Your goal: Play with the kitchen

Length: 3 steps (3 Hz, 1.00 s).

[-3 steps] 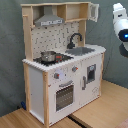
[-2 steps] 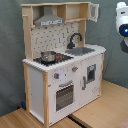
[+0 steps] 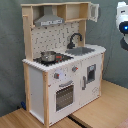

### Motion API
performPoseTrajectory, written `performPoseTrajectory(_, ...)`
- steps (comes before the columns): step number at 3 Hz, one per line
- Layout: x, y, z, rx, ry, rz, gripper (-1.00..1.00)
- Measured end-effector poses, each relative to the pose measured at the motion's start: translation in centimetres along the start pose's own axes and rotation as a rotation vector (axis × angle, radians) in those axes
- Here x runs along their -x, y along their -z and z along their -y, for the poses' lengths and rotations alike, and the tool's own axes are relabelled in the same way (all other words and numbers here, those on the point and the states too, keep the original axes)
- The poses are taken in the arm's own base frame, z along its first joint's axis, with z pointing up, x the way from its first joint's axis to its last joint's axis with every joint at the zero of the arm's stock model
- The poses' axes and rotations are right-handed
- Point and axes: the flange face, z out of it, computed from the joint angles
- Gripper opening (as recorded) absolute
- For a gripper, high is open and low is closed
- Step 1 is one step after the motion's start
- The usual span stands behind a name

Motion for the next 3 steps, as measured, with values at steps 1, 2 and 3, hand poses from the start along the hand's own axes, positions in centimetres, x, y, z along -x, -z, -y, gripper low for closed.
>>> performPoseTrajectory(1,-0.1,-0.4,0.0,-0.001,-0.002,-0.002,-1.00)
performPoseTrajectory(2,-0.6,-1.6,-0.2,-0.002,-0.009,-0.014,-1.00)
performPoseTrajectory(3,-1.4,-3.3,-0.4,-0.002,-0.016,-0.037,-1.00)
